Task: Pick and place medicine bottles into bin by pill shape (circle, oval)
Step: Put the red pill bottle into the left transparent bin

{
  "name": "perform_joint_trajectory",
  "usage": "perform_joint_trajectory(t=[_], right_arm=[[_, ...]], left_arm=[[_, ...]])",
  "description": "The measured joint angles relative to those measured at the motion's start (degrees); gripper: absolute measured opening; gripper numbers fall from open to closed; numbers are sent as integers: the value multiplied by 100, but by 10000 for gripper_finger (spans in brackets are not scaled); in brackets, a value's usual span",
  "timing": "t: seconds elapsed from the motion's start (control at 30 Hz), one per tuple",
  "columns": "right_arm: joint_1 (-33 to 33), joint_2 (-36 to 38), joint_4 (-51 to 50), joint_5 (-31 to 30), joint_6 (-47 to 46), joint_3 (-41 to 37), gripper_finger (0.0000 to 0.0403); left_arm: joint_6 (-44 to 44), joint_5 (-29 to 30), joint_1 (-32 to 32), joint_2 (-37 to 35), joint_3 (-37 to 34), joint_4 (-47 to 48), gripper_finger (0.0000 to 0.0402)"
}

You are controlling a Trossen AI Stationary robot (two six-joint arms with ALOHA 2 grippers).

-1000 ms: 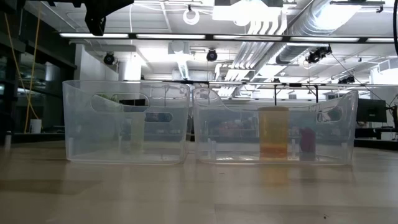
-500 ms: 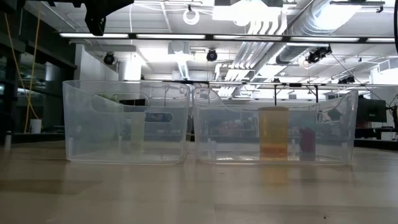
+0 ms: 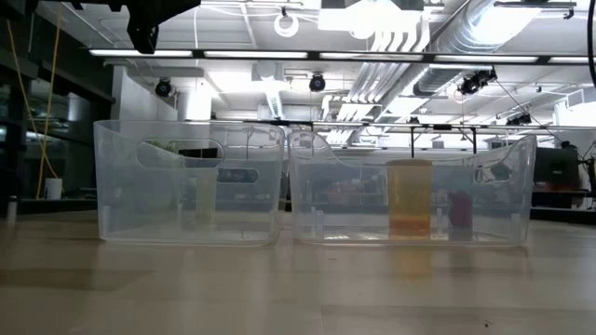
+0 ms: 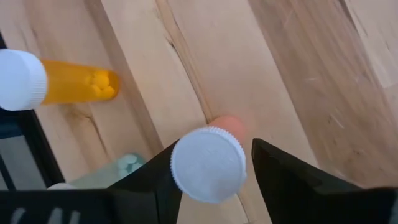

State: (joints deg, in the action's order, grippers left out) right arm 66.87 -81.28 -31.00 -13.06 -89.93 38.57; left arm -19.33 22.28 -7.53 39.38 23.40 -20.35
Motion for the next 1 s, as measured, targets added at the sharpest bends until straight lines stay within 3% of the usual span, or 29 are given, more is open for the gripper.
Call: perform_joint_trajectory(t=[0.37,0.73,1.0], right_arm=[[-2,66,44,10,-119,0,174],[-11,390,43,0,-417,0,228],[-14,750,-297,0,-907,3,231]], left_arm=[[-2,0,0,0,0,-1,200],[-2,0,0,0,0,-1,200],[-1,0,0,0,1,-1,200]])
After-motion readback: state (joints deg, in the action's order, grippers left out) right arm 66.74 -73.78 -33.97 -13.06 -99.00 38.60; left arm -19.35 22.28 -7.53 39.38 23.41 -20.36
